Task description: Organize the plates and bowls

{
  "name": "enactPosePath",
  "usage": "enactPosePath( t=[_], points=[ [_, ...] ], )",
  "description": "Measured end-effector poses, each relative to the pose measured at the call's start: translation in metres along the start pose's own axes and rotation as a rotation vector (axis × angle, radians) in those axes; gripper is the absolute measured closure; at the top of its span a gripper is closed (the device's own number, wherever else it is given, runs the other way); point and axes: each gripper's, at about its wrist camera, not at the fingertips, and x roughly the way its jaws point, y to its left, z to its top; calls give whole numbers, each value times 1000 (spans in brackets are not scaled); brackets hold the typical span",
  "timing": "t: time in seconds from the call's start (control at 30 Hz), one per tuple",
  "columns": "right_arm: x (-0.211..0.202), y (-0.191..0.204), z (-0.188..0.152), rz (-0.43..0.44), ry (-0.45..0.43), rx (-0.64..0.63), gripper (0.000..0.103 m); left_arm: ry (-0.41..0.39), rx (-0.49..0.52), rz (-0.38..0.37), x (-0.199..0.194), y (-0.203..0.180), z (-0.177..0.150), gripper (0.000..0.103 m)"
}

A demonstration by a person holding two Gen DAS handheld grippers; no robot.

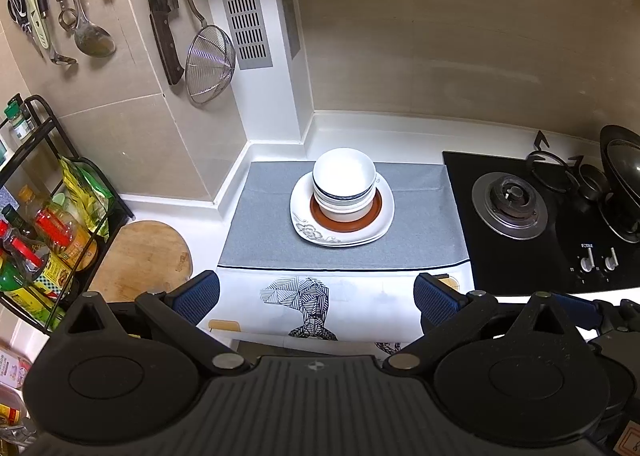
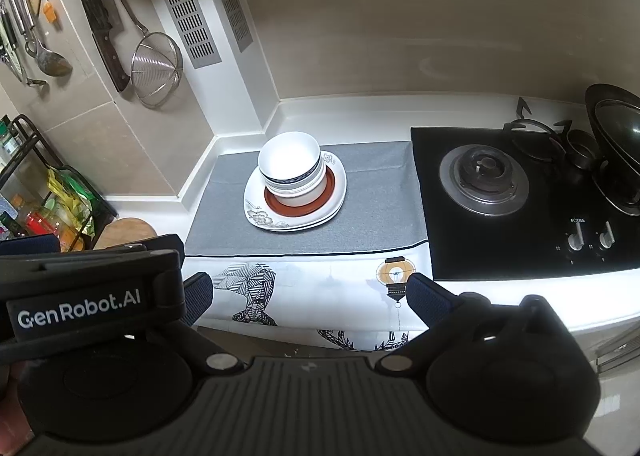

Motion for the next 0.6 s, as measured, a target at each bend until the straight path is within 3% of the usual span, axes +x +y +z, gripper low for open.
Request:
enactPosePath(
  t=[0.6],
  points=[
    [-4,-6,-4,1,2,9,0,-3,12,8,-3,-4,-3,0]
  ],
)
